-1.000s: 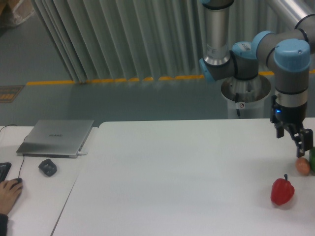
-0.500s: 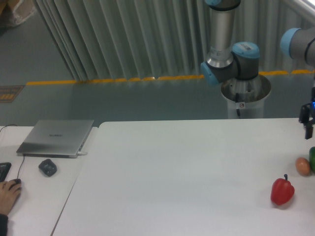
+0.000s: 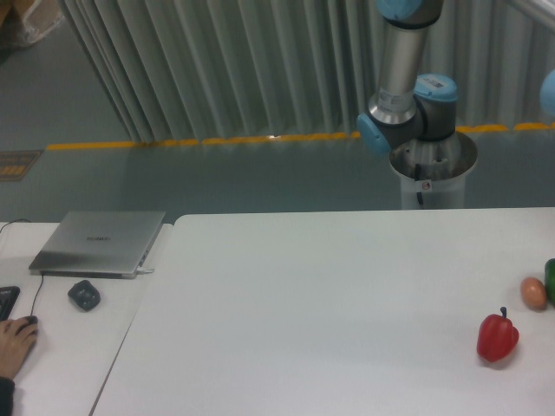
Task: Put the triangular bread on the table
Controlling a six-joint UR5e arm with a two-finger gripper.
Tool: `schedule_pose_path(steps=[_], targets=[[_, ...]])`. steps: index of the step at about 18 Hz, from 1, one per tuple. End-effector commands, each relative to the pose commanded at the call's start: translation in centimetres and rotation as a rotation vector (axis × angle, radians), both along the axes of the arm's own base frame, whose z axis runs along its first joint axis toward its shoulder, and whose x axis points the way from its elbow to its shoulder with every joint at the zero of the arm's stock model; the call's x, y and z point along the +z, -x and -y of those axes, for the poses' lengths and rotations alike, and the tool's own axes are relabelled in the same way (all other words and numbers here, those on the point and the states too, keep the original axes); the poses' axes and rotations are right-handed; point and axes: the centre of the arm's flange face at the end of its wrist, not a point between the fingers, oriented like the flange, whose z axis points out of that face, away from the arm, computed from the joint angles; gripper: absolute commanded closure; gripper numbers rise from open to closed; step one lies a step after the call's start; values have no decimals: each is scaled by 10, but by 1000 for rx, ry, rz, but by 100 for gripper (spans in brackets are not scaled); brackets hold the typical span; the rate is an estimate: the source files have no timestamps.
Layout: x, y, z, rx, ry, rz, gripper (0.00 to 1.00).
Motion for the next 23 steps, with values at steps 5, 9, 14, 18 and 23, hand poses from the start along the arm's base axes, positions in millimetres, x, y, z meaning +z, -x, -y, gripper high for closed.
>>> schedule_pose_path(steps=[5, 9, 14, 18, 23], targets=[[1, 33, -9, 57, -30, -25, 0], [-24, 56, 3, 93, -4, -52, 0], [-53, 75, 12, 137, -1, -34, 0], [-70, 80, 13, 146, 26, -29, 0], [-94, 85, 8, 148, 35, -22, 0]])
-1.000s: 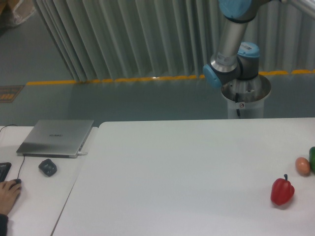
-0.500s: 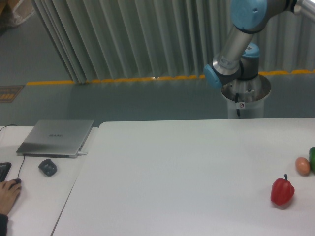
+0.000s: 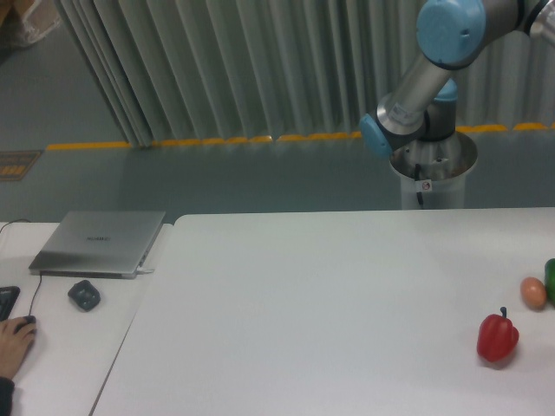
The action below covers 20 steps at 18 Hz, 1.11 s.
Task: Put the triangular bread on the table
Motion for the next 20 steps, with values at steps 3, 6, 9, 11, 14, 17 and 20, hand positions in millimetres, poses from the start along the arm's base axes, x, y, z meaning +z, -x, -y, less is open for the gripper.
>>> schedule_pose_path(steps=[3, 6, 9, 11, 14, 17, 20], targets=[[-3, -1, 1, 10, 40, -9, 0], [-7, 0, 0, 11, 45, -5, 0], [-17, 4, -1, 11, 47, 2, 0], [-25, 8, -3, 11, 48, 5, 0], [-27, 8, -3, 10, 49, 6, 0], [-28, 8, -3, 10, 55, 6, 6], [-30, 6, -4, 14, 80, 5, 58]])
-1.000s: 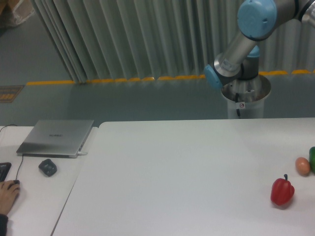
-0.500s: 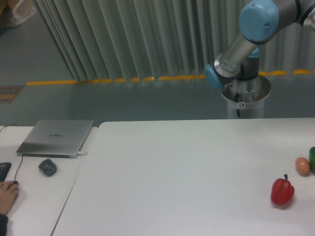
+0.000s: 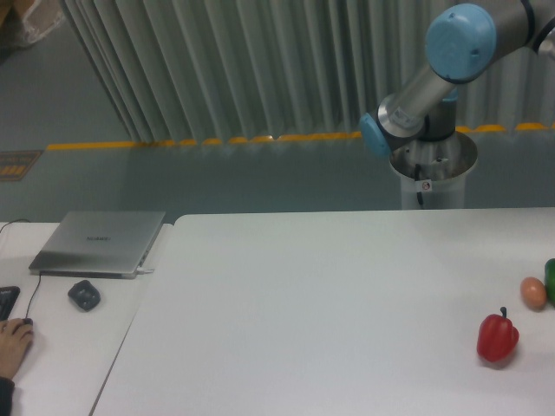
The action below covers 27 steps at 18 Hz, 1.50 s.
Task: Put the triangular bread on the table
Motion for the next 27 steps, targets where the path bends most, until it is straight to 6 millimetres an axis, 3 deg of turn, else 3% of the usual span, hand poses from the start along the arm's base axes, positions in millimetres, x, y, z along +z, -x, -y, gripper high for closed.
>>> schedule_pose_path(steps=[1, 2, 5, 6, 8, 12, 18, 21, 24, 27], targets=[[0, -1, -1, 0, 1, 1, 67], [-1, -2, -1, -1, 3, 2, 71], [0, -2, -1, 2, 2, 2, 72], [0, -3, -1, 9, 3, 4, 81], [0, -3, -1, 20, -2, 6, 84], [9, -5, 0, 31, -17, 3, 84], [51, -17, 11, 128, -110, 57, 84], [73, -36, 15, 130, -85, 108, 84], [90, -69, 19, 122, -46, 176, 84], [99, -103, 11, 86, -24, 217, 84]])
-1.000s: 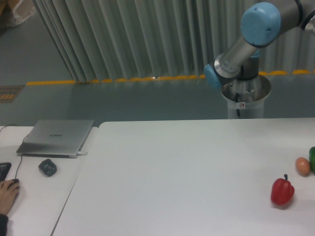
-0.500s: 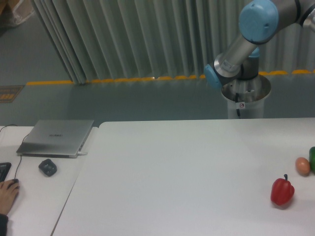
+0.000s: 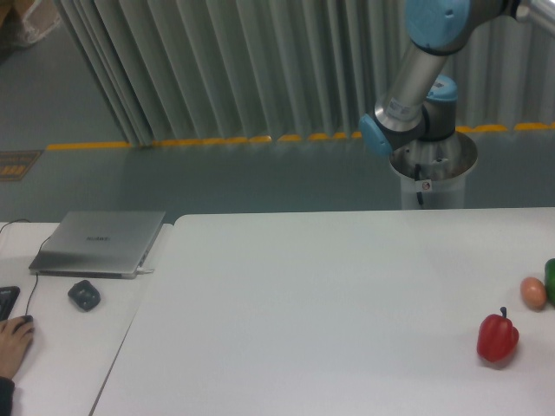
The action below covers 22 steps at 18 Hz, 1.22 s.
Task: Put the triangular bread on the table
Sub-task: 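Carry the triangular bread in the gripper and lower it toward the table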
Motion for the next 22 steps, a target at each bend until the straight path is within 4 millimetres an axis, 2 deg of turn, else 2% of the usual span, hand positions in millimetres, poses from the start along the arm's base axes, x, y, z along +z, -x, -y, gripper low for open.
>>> schedule_pose_path(steps=[5, 7, 9, 13, 18, 22], targets=[[17, -71, -46, -97, 45, 104, 80], [24, -113, -71, -133, 64, 141, 81], [25, -137, -90, -141, 72, 150, 81], [12, -177, -121, -163, 94, 173, 81], [-32, -238, -153, -250, 154, 231, 79], [-34, -254, -165, -239, 159, 236, 78]])
